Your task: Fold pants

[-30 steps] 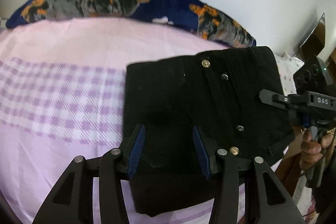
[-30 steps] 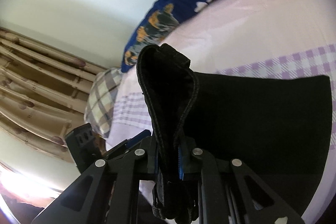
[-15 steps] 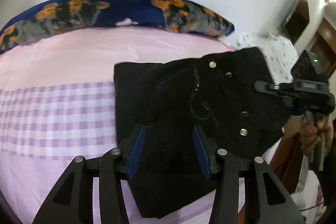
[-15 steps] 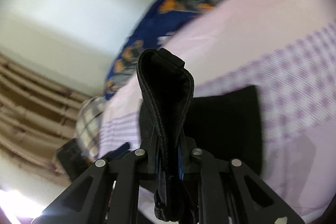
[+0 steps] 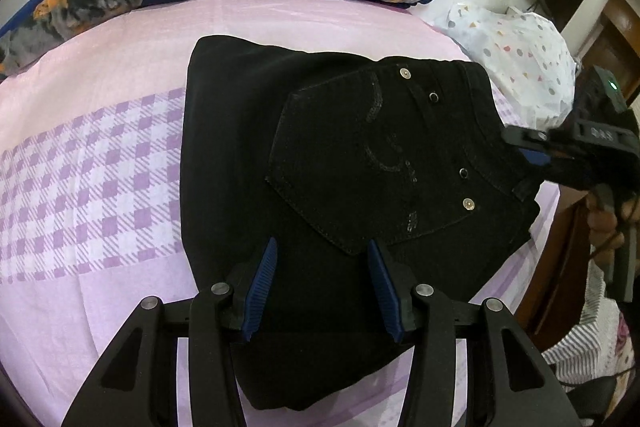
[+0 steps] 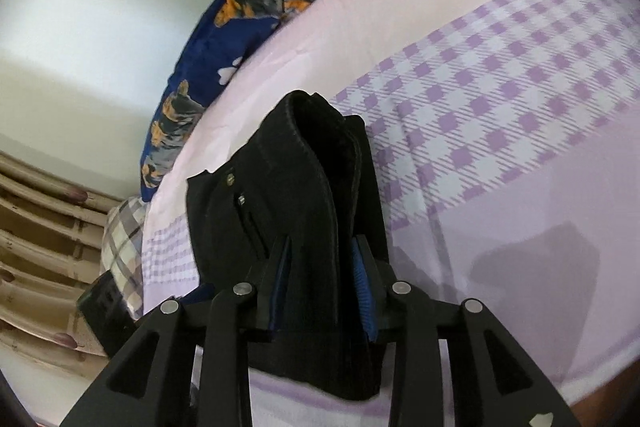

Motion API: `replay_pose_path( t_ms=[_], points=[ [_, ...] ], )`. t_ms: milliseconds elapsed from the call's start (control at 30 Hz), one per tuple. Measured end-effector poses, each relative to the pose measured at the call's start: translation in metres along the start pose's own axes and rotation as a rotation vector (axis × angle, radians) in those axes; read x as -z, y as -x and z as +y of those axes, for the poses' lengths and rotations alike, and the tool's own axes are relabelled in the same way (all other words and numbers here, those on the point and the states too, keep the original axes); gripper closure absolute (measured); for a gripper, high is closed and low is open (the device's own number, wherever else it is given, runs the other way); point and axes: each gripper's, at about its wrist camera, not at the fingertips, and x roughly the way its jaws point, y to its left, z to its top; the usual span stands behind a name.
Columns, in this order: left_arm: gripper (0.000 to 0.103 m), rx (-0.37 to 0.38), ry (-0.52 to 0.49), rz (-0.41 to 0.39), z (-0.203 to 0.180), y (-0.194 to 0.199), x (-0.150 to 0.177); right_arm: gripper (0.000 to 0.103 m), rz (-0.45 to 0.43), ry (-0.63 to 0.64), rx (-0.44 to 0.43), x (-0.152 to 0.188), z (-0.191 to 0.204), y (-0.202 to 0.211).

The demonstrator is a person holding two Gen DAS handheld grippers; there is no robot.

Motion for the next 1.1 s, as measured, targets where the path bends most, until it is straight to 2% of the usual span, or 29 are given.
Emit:
replay_pose_path(
  t_ms=[167,333,467,500,567,633,867,1000,1100],
  points=[
    [0.054,-0.006,0.004,-0.004,0.002,0.005,0.007,0.073,-0.016,-0.01,-0.026,0.017,0.002,0.018],
    [0.054,-0.029,-0.004,0.001,-0.001,0.008,0.011,0.073,-0.011,0.01,-0.031,0.023,0.009,0.016],
    [0.054,-0.064,-0.024,0.007,-0.006,0.009,0.013,0.074,0.009,0.029,0.026,0.023,0.009,0.005],
    [0.054,-0.078,-0.033,0.009,-0.007,0.01,0.013,0.077,0.01,0.034,0.042,0.023,0.009,0.003],
    [0.054,-0.094,-0.042,0.012,-0.009,0.01,0.013,0.089,0.002,0.053,0.076,0.025,0.011,0.003],
    [0.054,-0.101,-0.047,0.015,-0.01,0.009,0.012,0.092,-0.016,0.064,0.088,0.027,0.013,0.009],
    [0.054,-0.145,-0.099,0.016,-0.02,0.021,0.013,0.093,-0.08,0.096,0.082,0.043,0.033,0.038],
    [0.054,-0.184,-0.17,0.042,-0.026,0.02,0.018,0.093,-0.055,0.083,0.119,0.053,0.021,0.033],
    [0.054,-0.204,-0.187,0.046,-0.026,0.017,0.022,0.093,-0.036,0.052,0.137,0.058,0.005,0.019]
  ],
)
